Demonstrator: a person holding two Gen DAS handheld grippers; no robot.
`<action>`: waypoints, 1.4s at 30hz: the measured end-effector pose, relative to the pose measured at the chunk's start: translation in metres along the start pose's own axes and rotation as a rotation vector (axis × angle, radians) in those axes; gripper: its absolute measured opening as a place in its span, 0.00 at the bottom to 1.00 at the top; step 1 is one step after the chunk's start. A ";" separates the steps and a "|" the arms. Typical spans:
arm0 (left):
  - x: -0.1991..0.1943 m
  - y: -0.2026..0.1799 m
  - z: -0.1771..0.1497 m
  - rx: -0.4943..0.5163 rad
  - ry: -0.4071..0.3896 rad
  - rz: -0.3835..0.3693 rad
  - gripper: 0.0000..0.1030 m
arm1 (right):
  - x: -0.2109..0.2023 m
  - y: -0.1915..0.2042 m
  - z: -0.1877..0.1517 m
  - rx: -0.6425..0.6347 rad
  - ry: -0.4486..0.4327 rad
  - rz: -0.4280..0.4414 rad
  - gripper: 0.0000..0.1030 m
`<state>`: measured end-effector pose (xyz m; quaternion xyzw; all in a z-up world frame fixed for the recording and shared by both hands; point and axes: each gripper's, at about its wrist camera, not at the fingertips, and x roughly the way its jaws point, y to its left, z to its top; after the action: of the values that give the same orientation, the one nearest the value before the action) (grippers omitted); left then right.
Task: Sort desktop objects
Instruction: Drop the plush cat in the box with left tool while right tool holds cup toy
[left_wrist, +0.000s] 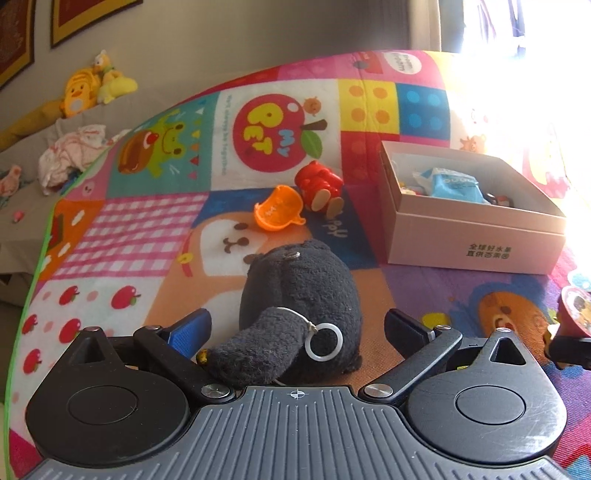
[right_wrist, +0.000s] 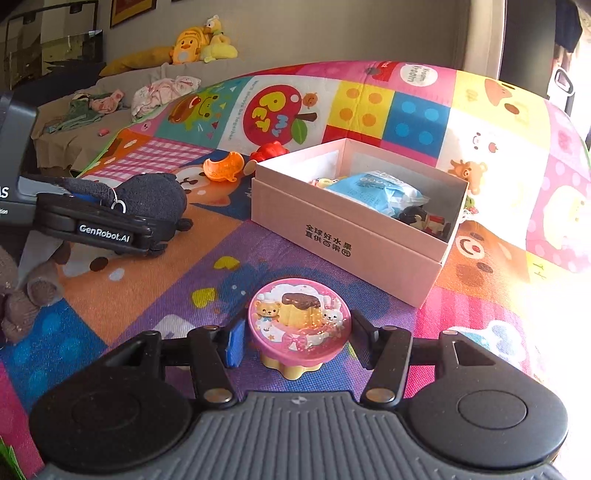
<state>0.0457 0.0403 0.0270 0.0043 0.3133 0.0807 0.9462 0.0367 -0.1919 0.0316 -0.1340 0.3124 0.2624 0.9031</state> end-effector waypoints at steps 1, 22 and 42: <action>0.002 0.000 0.001 0.009 0.004 0.002 0.82 | -0.003 -0.002 -0.002 0.005 0.005 -0.003 0.54; 0.026 -0.110 0.106 0.382 -0.378 -0.039 0.67 | -0.063 -0.052 0.015 0.112 -0.170 -0.137 0.54; 0.008 -0.052 0.039 0.137 -0.230 -0.284 0.98 | 0.004 -0.079 0.082 0.172 -0.133 -0.120 0.54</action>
<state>0.0830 -0.0086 0.0503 0.0335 0.2051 -0.0759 0.9752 0.1240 -0.2222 0.0984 -0.0566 0.2647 0.1884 0.9440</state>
